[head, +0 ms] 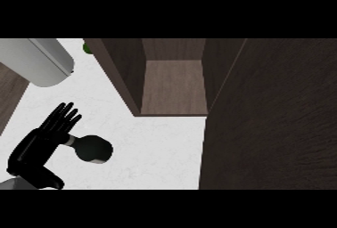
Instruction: Pick up the wine, place it into the cabinet and close the cabinet
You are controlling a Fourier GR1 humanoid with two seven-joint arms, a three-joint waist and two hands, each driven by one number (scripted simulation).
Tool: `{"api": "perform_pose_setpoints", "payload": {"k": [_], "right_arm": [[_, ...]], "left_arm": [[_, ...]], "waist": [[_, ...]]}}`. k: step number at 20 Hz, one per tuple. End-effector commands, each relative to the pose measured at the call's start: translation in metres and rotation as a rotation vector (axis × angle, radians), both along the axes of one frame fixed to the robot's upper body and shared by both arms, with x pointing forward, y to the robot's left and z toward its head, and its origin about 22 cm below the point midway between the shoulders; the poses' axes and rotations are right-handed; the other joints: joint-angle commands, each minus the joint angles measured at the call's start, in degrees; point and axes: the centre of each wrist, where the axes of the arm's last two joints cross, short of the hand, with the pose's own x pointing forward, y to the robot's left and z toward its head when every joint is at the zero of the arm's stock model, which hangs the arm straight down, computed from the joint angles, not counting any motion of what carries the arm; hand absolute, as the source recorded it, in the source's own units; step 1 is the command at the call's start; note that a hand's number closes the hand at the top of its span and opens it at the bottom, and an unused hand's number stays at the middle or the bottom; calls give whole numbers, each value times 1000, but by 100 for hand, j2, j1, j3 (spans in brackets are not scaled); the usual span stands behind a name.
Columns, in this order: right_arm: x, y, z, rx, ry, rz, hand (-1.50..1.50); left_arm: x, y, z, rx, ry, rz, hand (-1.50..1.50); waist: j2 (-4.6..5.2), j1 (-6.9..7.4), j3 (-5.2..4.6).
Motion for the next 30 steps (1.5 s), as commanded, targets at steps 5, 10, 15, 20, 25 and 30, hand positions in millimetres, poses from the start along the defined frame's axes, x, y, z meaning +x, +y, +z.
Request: {"api": "perform_pose_setpoints", "payload": {"k": [5,10,15,20,25,30], "right_arm": [[-36,-9,15,35,-53,42,-150],[-39,-6,20,16,-36,32,-150],[-46,-6,17,31,-32,52,-150],[-20,-14,9,22,-49,42,-150],[-43,-2,24,13,-41,55,-150],[-37,-11,22,19,-62,48,-150]], "left_arm": [[4,0,-26,12,13,-4,-150],[-9,-7,-45,7,21,-11,-150],[14,-16,-44,18,20,10,-150],[19,-21,-54,0,24,-30,-150],[1,-23,-74,-21,42,-33,-150],[9,-22,-74,-69,35,-17,-150]], "waist": [[2,-22,0],[-2,-7,-1],[-5,-42,1],[6,-9,2],[-8,-17,-3],[-3,-39,1]]}}
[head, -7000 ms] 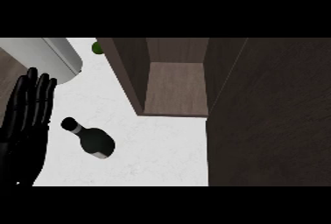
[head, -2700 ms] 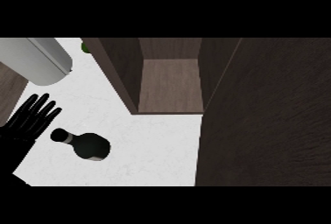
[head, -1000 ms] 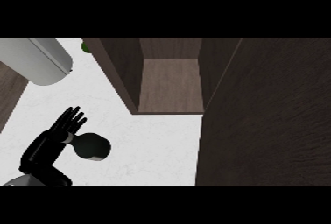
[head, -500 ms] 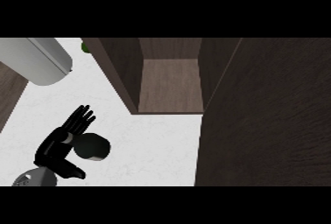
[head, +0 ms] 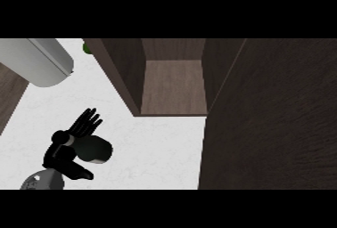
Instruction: Pick up the wine, place it into the cabinet and close the cabinet
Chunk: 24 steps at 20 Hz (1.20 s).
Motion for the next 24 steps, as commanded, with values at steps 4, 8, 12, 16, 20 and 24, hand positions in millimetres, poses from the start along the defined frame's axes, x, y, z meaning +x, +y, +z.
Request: {"api": "perform_pose_setpoints", "payload": {"k": [4,8,12,16,20,24], "right_arm": [[-23,0,9,54,-23,58,-150],[-20,6,9,56,-25,71,-150],[-28,-5,5,40,-21,69,-150],[-22,-11,2,50,-22,46,-150],[-24,-10,-2,59,-12,34,-150],[-18,-4,-1,47,-28,65,-150]], "left_arm": [[3,-2,-6,-81,17,-86,150],[-4,-7,-10,-91,-29,-171,150],[9,-22,-2,-42,-79,-181,150],[-7,-3,6,76,-149,72,150],[-32,-1,-10,134,-185,362,150],[-31,-5,2,113,-249,396,150]], "waist": [[-1,15,1],[-3,19,-2],[-3,-10,3],[-14,34,9],[-19,12,8],[-5,43,4]]}}
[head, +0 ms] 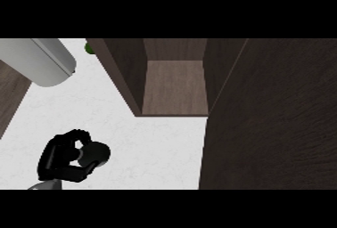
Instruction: Pick up the wine, place it into the cabinet and close the cabinet
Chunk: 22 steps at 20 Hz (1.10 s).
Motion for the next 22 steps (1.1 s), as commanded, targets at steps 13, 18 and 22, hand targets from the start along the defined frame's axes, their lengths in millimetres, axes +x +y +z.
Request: {"api": "perform_pose_setpoints", "payload": {"k": [13,18,22], "right_arm": [[-31,0,11,49,-25,66,-150],[-12,-5,13,51,-33,49,-150],[-10,-4,13,44,-16,75,-150]], "left_arm": [[2,-39,80,-38,-192,52,150],[-18,-54,126,-47,-166,2,150],[-13,-69,130,-20,-158,-25,150]], "waist": [[7,-13,-11],[13,22,-10],[23,5,-14]]}}
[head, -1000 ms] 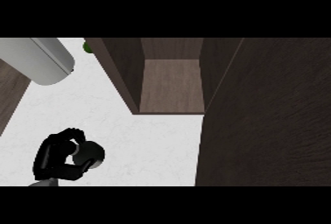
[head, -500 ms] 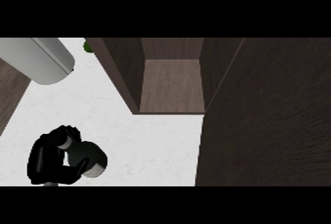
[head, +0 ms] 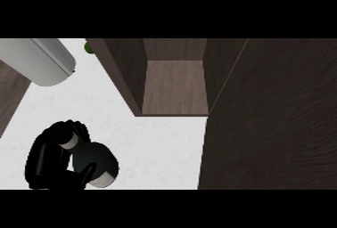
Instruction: Pick up the wine, place it into the cabinet and close the cabinet
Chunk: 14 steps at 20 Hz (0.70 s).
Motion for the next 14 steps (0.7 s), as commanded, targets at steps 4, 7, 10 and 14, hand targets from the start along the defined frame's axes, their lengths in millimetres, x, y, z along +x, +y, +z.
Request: {"api": "perform_pose_setpoints", "payload": {"k": [4,7,10,14], "right_arm": [[-20,10,8,65,-31,57,-150],[-26,-5,19,52,-40,67,-150],[-6,-12,7,42,-32,48,-150],[-22,-14,2,54,-30,43,-150]], "left_arm": [[-1,-58,51,16,-3,-57,150],[-12,-75,59,-27,18,-128,150],[3,-95,74,-27,-1,-136,150],[26,-126,93,-41,-2,-120,150]], "waist": [[-1,-20,-3],[-8,-21,-3],[9,-18,-1],[11,-75,0]]}}
